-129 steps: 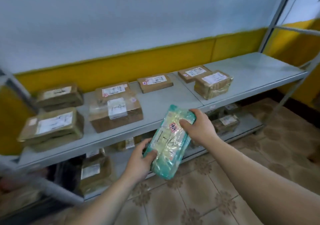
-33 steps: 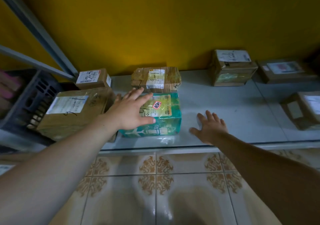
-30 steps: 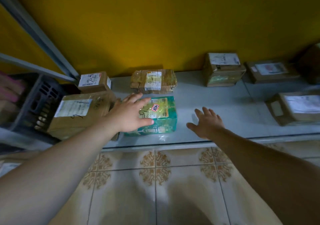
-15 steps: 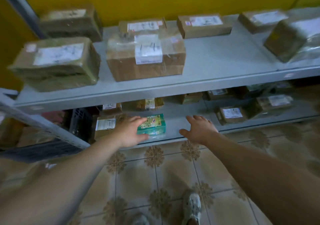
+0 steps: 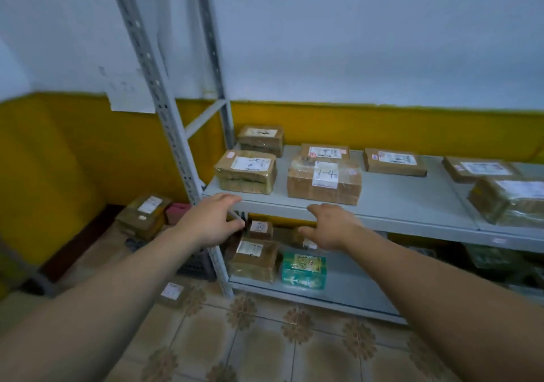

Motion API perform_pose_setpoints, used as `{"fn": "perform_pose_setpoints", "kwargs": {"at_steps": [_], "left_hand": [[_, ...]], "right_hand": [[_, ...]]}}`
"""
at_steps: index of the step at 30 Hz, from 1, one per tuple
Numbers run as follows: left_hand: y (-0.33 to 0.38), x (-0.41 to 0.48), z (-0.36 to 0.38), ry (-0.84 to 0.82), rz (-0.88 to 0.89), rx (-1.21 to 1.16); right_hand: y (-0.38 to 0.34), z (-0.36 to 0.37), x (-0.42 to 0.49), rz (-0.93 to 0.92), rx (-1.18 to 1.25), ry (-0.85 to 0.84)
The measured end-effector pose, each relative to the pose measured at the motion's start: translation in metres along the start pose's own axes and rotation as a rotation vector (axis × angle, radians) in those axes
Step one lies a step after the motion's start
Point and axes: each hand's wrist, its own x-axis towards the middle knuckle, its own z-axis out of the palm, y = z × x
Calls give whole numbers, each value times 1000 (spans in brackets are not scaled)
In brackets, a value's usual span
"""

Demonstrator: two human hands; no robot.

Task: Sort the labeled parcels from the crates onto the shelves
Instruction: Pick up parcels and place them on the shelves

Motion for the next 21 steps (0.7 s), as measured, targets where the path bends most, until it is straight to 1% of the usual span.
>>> {"fn": "perform_pose_setpoints", "kwargs": {"at_steps": [4,7,10,15,18,21], "left_hand": [[-35,-48,-44,99,-99,-14],[-77,-87,-69,174,-174,1],[-126,-126,-84,217,-264,-46],[-217,-177,-97,230,-409,-120],[-268,-195,-103,215,-436,-158],[-315,-202,-102,184,-459,-185]], "right_hand": [[-62,-30,-8,-124,-31,68],[-120,-45,-6,-218,-109,77],[-183,-50,0,-298,-158,86],[-301,-42,15,-411,-174,60],[-365,-30,28,-467,-179,30],[-415,-13,42,-493,-160,20]]}}
